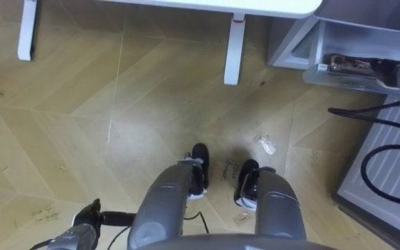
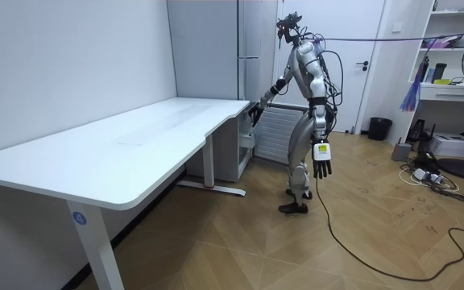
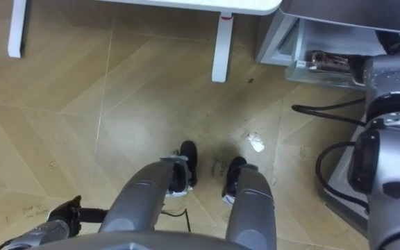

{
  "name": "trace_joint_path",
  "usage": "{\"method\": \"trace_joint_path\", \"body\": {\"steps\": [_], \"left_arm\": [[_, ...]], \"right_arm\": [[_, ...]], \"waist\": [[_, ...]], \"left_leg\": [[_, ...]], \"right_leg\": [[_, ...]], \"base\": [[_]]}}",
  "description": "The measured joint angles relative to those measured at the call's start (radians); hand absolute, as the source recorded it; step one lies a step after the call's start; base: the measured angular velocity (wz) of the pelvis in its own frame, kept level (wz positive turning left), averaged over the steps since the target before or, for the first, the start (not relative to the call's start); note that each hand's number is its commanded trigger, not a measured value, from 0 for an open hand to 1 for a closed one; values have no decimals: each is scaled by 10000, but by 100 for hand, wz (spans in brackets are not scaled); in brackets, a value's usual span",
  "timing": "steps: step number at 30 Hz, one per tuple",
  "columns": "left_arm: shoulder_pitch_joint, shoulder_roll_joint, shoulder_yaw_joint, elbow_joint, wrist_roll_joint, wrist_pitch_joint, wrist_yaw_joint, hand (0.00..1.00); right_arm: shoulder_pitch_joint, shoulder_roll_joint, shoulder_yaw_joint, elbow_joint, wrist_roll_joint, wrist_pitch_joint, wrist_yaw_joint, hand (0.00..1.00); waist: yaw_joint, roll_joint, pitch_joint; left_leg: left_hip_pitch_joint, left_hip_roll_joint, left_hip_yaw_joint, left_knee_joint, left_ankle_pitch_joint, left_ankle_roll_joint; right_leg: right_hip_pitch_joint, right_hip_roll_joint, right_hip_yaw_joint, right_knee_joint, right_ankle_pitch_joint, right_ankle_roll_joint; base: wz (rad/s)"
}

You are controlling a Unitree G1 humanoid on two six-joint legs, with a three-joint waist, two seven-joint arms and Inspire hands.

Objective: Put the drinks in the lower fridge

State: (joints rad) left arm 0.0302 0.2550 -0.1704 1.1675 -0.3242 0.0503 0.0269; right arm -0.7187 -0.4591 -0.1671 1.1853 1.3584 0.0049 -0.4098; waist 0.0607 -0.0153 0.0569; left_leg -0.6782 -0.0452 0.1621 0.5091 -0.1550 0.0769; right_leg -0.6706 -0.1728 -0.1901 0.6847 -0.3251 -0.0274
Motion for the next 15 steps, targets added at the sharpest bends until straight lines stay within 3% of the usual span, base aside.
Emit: {"method": "trace_joint_path", "body": {"steps": [5,11,14,15], "left_arm": [[11,32,-196,12,-221,-314,-8,0],[12,68,-210,17,-490,-363,-175,0],[19,57,-221,4,-779,-344,-181,0],[45,63,-220,10,-776,-340,-174,0]], "right_arm": [[281,-21,382,14,-1363,0,127,0],[674,-98,592,115,-3328,-60,256,0],[997,-223,751,109,-3552,-133,155,0],[1100,-232,760,106,-3695,-154,88,0]], "waist": [[-6,5,-3],[-25,5,-15],[-6,-6,-31],[-8,1,-67]], "left_leg": [[256,40,-6,-3,-3,-4],[565,155,-9,-92,-5,-6],[783,187,-47,-256,-4,-7],[863,192,-71,-272,-3,-7]], "right_leg": [[310,58,-15,-84,-1,-3],[767,140,-248,-356,59,-32],[1045,216,-324,-568,138,-21],[1148,239,-333,-646,166,-15]], "base": [[-1],[4],[4],[0]]}}
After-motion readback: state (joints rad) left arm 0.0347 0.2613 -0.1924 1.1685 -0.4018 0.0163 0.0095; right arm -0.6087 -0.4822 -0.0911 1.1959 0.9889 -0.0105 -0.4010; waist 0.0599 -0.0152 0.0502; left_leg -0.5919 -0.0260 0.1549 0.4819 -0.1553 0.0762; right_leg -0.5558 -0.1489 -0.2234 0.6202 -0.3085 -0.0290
